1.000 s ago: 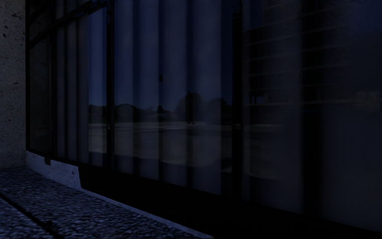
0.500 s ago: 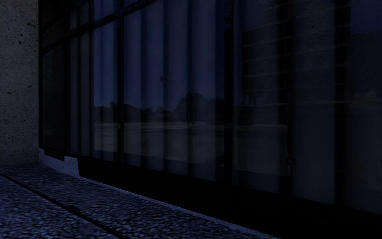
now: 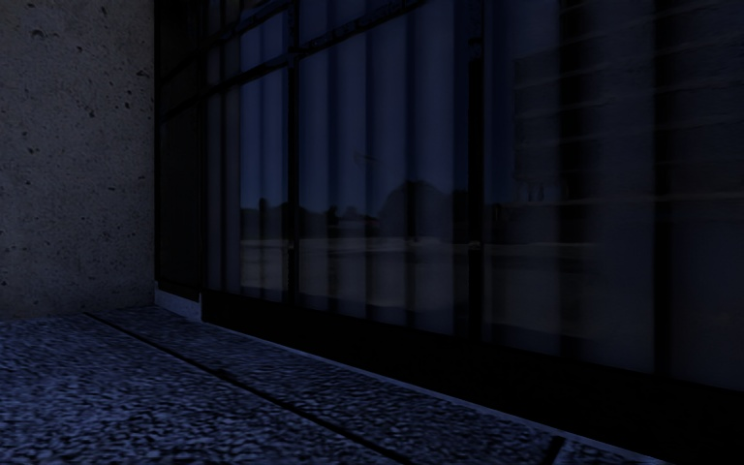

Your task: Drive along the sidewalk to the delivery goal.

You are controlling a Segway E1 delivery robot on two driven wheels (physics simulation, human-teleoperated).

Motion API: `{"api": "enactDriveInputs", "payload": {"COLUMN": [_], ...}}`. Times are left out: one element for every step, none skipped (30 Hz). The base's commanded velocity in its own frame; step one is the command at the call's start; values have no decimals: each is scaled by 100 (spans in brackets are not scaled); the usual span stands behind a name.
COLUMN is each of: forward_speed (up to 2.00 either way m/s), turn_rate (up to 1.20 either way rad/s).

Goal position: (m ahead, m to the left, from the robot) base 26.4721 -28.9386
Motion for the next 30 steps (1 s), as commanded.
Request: {"api": "enactDriveInputs", "payload": {"forward_speed": [-71,-71,-71,-71,-71,-71,-70,-70,-70,-69,-62,-60,0,0,0,0,0,0,0,0,0,0,0,0,29,29,60,83,94,96], "turn_rate": [51,51,51,51,49,48,45,45,44,39,18,2,0,0,0,0,0,0,0,0,0,0,0,0,15,15,25,28,29,29]}}
